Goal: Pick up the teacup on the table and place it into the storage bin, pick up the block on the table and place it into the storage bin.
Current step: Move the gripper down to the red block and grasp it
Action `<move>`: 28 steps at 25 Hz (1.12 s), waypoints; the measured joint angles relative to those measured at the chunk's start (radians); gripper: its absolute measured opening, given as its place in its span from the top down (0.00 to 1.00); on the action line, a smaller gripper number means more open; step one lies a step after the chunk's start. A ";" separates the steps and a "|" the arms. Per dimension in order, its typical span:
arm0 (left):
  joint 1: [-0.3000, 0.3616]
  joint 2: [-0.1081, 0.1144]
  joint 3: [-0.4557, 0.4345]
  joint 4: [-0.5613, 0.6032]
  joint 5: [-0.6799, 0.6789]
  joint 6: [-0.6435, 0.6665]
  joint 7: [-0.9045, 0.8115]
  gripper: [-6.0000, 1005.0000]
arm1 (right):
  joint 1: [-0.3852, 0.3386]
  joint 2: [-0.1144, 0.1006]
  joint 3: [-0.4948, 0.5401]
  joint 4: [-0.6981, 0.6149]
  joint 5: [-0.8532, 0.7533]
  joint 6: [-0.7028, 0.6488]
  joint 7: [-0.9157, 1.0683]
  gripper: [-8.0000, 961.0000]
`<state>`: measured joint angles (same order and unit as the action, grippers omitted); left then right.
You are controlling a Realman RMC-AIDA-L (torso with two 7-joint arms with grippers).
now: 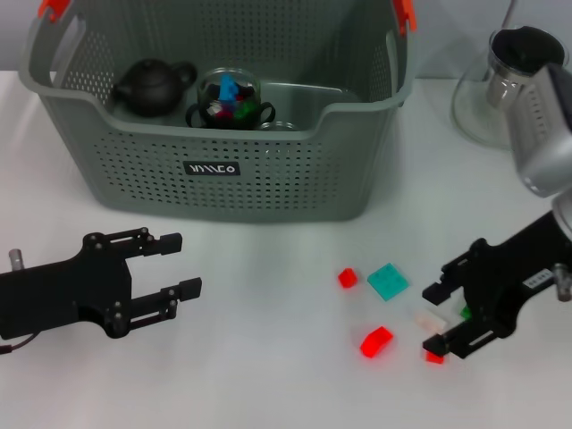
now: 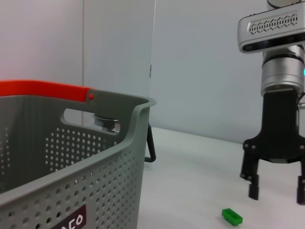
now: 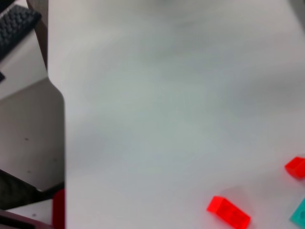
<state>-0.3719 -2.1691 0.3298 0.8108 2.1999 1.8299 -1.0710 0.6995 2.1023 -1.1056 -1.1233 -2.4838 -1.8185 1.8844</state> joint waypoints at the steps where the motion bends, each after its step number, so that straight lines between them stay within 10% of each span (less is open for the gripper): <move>1: 0.000 -0.001 0.000 -0.001 0.000 -0.001 0.000 0.39 | 0.002 0.001 -0.018 0.001 0.001 0.018 0.003 0.23; 15: 0.003 0.002 -0.037 -0.010 -0.006 -0.009 0.000 0.39 | -0.002 0.005 -0.385 0.018 0.076 0.240 0.020 0.24; 28: 0.007 0.000 -0.049 -0.032 -0.004 -0.036 0.000 0.39 | -0.001 0.008 -0.522 0.033 0.078 0.343 0.036 0.24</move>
<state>-0.3653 -2.1690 0.2804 0.7786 2.1955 1.7939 -1.0707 0.6981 2.1105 -1.6281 -1.0899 -2.4056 -1.4751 1.9208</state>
